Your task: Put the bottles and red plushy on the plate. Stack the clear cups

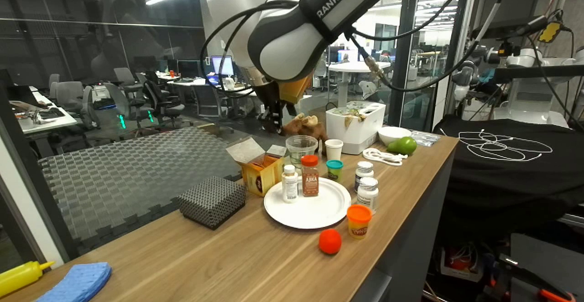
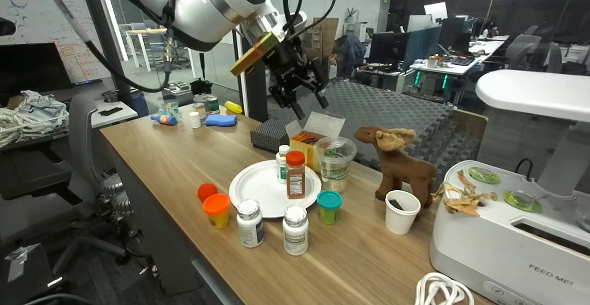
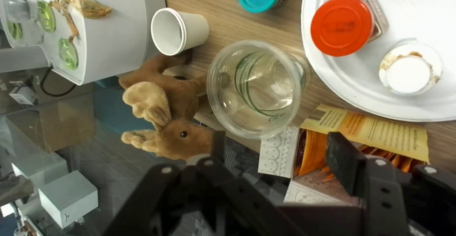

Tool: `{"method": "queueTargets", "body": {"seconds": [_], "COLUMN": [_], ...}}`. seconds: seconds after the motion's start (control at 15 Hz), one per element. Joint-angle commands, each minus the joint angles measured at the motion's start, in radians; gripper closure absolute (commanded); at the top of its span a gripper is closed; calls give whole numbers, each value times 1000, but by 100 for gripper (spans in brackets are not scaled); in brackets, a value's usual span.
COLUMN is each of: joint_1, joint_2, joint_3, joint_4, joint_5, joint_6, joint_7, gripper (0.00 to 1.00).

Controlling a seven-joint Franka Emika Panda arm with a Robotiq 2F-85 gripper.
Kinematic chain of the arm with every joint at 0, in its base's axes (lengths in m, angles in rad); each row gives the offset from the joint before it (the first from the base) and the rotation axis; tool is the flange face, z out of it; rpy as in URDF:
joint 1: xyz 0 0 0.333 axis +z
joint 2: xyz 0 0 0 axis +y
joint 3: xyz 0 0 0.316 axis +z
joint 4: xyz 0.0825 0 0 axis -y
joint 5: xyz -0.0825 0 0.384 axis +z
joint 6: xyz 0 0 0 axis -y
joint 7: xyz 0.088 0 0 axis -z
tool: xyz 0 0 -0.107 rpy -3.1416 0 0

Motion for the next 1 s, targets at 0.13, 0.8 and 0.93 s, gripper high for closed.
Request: {"method": "queueTargets", "body": {"seconds": [0.13, 0.8, 0.93], "joint_1": [-97, -255, -267], "joint_2": [-168, -305, -320], "joint_3": [10, 22, 26], "joint_4": [-76, -275, -322], "joint_5": [269, 814, 885], "joint_6": [20, 156, 168], "joint_7": [-108, -500, -596], "gripper": [0, 0, 0]}}
